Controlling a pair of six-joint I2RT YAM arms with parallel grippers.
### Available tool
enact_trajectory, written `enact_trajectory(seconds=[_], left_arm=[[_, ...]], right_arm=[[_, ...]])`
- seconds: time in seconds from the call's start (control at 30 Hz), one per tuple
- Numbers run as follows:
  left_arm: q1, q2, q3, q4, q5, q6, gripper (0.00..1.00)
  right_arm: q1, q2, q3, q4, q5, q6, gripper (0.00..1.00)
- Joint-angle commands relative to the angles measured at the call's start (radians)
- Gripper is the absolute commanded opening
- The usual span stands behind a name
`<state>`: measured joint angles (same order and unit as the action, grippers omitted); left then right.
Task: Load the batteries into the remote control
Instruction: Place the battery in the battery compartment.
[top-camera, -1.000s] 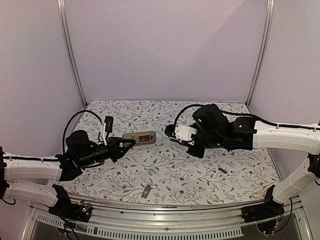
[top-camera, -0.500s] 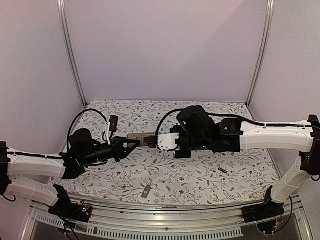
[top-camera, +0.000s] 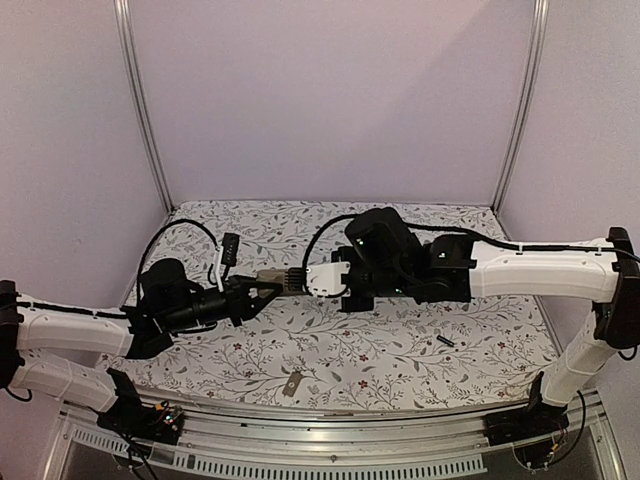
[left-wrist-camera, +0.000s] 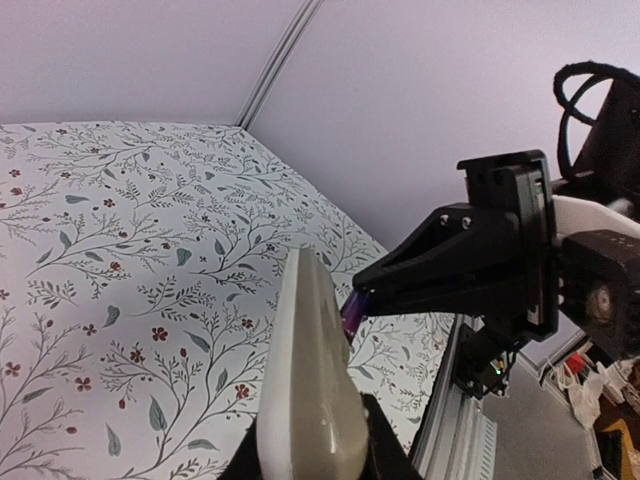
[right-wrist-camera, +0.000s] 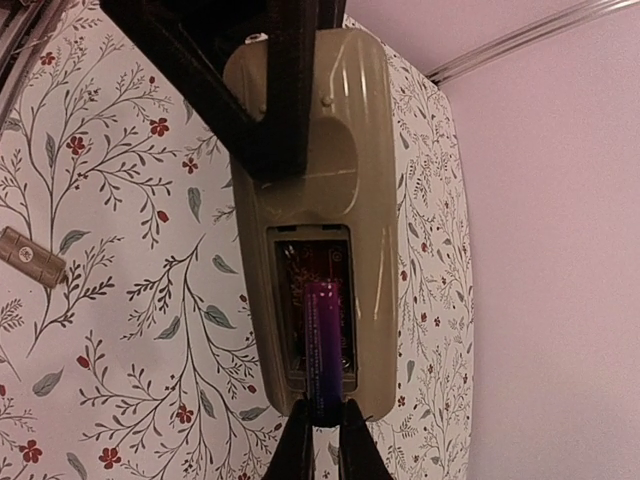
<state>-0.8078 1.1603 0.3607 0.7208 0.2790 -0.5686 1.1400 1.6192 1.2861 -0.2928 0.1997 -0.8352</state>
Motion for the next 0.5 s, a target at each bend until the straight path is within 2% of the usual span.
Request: enact_trajectory(seconds=[0.0,0.47], left_arm=[[-0.013,0.006,0.02,0.038,0.006,0.007,0.0],[-0.019,0.005,0.008,0.079,0.008,-0.001,0.0]], right_arm=[[0.01,0.028,0.026,0.009,0.026,-0.02,0.0],[0.023,0.054,0.035,-0.002,0.06,-0.081,0.0]])
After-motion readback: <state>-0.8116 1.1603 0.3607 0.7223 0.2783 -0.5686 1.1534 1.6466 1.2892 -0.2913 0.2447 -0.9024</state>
